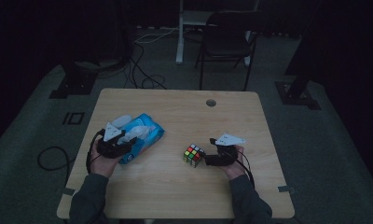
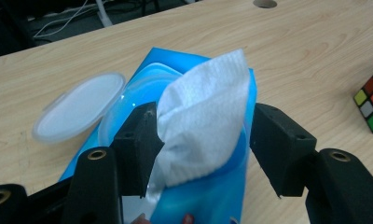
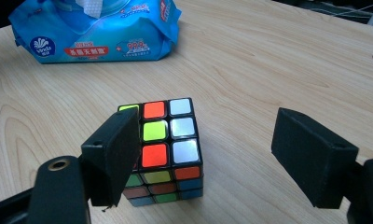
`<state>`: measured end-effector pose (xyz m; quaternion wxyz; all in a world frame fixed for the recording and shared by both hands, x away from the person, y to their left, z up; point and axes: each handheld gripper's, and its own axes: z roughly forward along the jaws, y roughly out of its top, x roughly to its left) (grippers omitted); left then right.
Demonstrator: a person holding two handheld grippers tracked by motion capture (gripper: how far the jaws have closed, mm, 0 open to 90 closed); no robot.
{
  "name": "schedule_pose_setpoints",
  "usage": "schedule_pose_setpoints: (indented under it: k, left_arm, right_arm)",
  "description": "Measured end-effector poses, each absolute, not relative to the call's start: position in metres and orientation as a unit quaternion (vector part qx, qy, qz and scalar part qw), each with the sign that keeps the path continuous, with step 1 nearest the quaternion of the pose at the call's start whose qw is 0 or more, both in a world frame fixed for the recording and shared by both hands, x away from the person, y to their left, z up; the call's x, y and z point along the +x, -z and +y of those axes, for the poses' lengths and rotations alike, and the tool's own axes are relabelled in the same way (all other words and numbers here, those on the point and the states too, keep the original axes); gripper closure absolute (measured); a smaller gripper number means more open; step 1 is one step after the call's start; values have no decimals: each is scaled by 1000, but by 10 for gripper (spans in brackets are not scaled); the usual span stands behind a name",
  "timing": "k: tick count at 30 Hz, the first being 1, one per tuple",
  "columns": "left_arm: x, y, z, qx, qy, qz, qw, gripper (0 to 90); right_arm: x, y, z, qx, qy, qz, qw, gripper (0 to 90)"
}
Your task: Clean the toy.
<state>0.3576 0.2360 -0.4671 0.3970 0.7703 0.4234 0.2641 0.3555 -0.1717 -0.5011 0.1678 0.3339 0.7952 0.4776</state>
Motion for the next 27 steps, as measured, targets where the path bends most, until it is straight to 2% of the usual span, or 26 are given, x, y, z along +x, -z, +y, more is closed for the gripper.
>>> schedule_pose_setpoints:
  k: [11, 15, 18, 24, 27]
  left_arm:
    - [379, 469, 224, 793, -259, 409, 369, 435]
    - [391, 476, 217, 801, -247, 422, 347, 473]
    - [396, 476, 218, 798, -245, 432, 342, 532]
    - [400, 477, 219, 800, -234, 431, 346, 772]
    - [399, 472, 219, 796, -238, 430, 354, 843]
  right_arm:
    - [356, 504, -171, 332, -477, 796, 167, 236]
    - [356, 504, -172, 333, -479, 795, 167, 236]
    - [355, 504, -172, 332, -480, 795, 167, 236]
    - [355, 504, -172, 332, -482, 793, 170, 239]
    - [355, 504, -172, 333, -482, 792, 170, 240]
